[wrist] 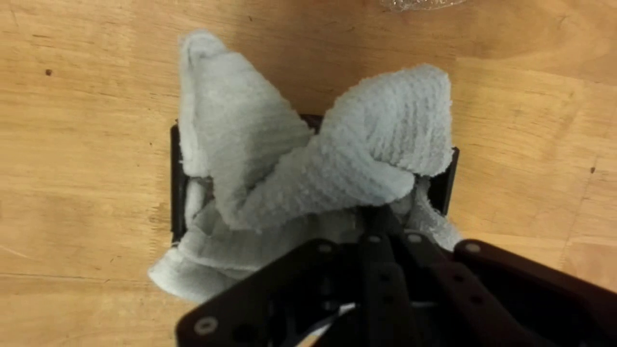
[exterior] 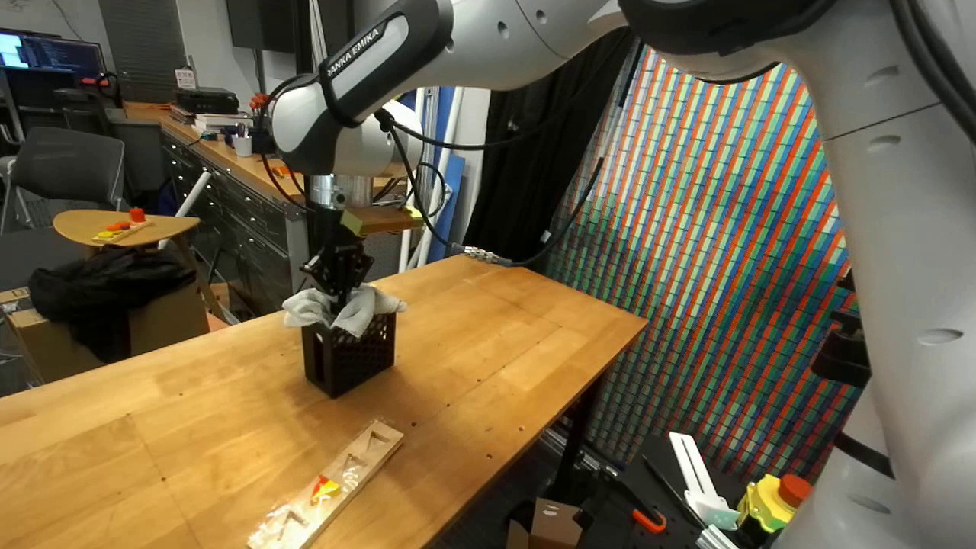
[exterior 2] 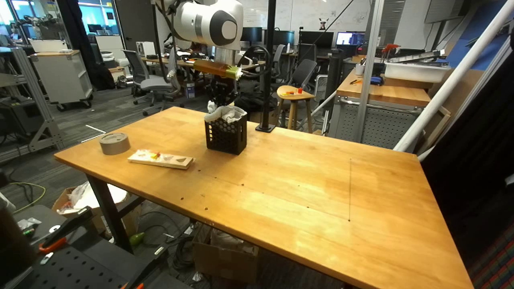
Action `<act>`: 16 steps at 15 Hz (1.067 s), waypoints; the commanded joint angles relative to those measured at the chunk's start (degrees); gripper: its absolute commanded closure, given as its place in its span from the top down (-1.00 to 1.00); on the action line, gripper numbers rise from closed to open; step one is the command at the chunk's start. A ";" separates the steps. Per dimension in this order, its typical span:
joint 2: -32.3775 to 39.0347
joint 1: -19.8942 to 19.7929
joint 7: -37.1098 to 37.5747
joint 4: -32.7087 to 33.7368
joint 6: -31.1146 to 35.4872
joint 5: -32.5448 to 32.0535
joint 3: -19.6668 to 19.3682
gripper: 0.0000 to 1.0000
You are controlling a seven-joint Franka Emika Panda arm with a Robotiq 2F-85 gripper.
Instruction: Pick up the towel from the table and put it in the small black basket.
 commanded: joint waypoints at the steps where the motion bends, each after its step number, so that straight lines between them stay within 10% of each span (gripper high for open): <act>1: -5.64 1.72 3.15 -4.11 -1.07 -2.59 -1.28 -0.97; 16: -14.77 3.75 9.71 -14.46 -0.76 -6.57 -1.33 -0.98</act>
